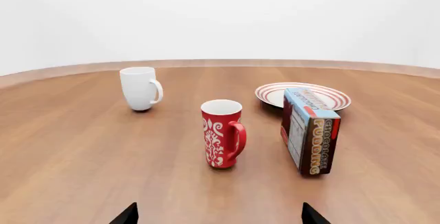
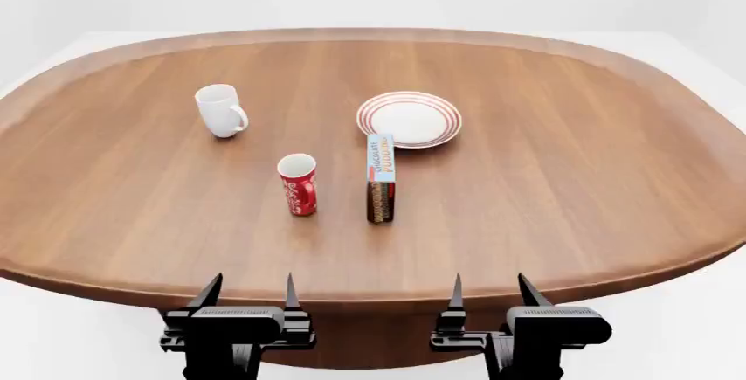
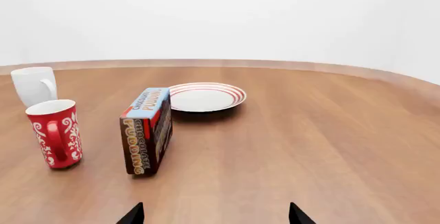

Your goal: Pick up the white mug and put it on the plate, and put the chocolate pudding to the right of the plate.

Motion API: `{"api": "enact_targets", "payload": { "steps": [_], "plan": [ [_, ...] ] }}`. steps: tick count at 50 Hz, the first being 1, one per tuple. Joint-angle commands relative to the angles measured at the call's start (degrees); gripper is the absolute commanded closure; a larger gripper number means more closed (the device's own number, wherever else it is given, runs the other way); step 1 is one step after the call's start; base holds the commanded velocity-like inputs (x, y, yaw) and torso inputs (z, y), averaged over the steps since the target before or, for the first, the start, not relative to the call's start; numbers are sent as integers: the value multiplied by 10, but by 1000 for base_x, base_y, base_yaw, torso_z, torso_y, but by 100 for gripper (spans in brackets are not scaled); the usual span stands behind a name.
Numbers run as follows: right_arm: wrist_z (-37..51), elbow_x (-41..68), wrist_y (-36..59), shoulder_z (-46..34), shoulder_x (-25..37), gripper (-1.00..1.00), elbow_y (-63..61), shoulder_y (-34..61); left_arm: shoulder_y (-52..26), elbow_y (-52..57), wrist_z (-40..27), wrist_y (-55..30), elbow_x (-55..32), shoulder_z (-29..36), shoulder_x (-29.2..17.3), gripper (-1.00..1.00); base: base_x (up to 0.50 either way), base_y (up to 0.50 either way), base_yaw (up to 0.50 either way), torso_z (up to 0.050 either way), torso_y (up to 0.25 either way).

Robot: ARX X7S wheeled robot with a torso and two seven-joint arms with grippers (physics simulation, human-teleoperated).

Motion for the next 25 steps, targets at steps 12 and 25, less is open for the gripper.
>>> {"api": "enact_targets", "payload": {
  "steps": [12,25],
  "plan": [
    [31,25,5,-34,27,-100,-4,0,0,-1,-31,2,-26,32,-27,-100,0,0,0,0,0],
    [21,20,4,-25,19,-100,-1,-1,3,3,-32,0,-4,35,-24,-100,0,0,0,0,0]
  ]
}}
